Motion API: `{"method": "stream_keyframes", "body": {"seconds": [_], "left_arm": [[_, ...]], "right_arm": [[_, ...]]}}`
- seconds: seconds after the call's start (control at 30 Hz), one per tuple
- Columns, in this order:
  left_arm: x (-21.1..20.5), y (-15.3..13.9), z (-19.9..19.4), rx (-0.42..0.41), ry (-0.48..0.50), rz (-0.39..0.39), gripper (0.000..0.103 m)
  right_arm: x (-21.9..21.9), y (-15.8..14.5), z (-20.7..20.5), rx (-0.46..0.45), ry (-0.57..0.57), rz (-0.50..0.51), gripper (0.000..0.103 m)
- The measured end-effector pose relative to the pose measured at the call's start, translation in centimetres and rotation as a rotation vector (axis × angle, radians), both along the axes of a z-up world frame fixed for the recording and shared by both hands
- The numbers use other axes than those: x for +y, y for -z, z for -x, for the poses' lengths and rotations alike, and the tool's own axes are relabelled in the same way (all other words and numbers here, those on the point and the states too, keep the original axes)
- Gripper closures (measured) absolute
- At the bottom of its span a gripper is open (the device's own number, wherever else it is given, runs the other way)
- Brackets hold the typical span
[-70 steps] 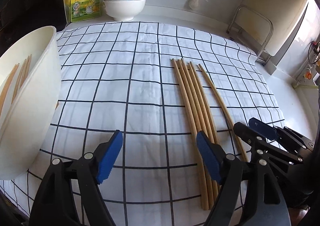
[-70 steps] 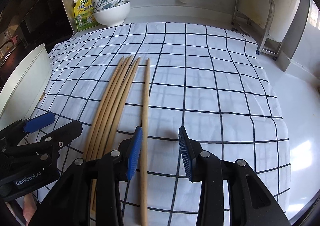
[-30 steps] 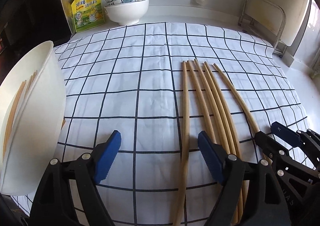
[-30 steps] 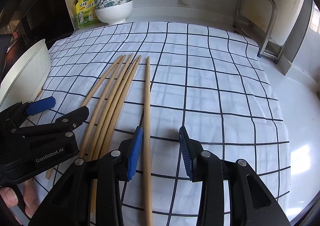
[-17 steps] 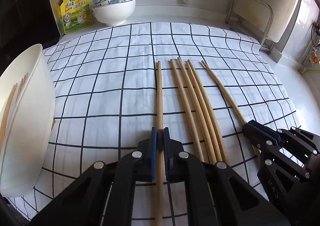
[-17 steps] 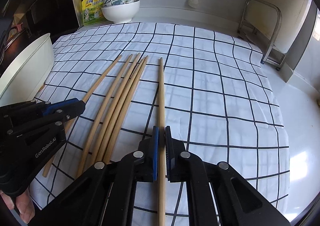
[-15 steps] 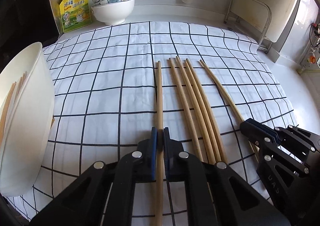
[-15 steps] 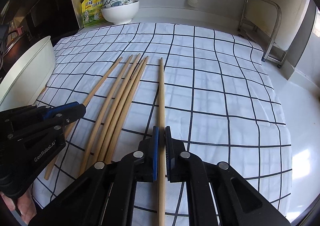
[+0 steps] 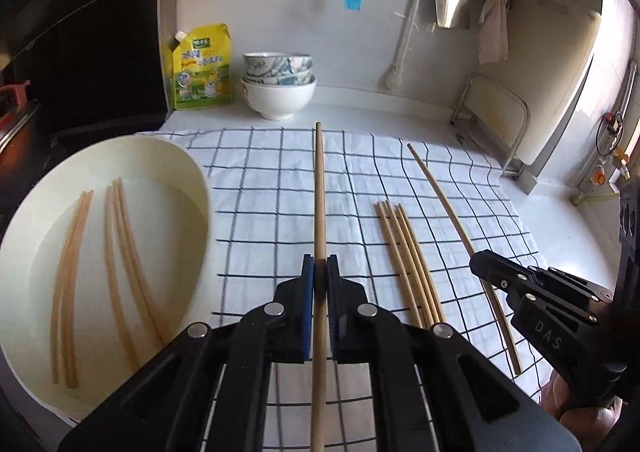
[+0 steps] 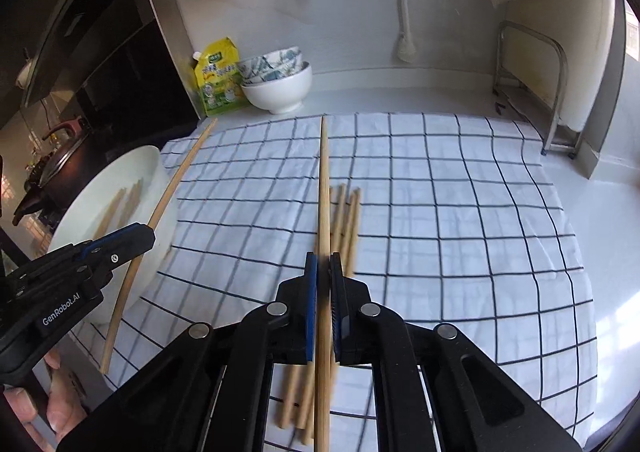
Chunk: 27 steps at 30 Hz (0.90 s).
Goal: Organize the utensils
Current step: 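Carry both chopsticks into the basin and open both tools to release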
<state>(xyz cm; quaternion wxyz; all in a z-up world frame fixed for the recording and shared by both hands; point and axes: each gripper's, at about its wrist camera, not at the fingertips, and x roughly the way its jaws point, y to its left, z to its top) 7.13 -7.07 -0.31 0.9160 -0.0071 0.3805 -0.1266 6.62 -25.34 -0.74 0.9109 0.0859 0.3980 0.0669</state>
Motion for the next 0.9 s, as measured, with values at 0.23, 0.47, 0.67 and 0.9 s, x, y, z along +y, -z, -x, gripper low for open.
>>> {"method": "stream_keyframes", "body": {"seconds": [0.23,0.47,0.67,0.9], "left_arm": [[8.9,-2.2,0.3,-0.058,-0.136,-0.001,0.096],[17.8,-1.8,-0.8,-0.041,-0.272,-0.002,0.096],[21.4,-0.4,-2.3,-0.007,-0.308,0.014,0.096],[22.6,1.6,-3.6,0.044,-0.317,0.03,0.096]], "right_arm": [[7.8,-2.9,-2.2,-0.043,-0.126,-0.034,0.097],[16.9,-3.5,-5.5,-0.037,-0.274,-0.035,0.097],[22.7,-2.6,-8.2,0.017,-0.356,-0.029,0.097],[26.2,-0.5,-9.4,0.084,-0.394,0.001,0.097]]}}
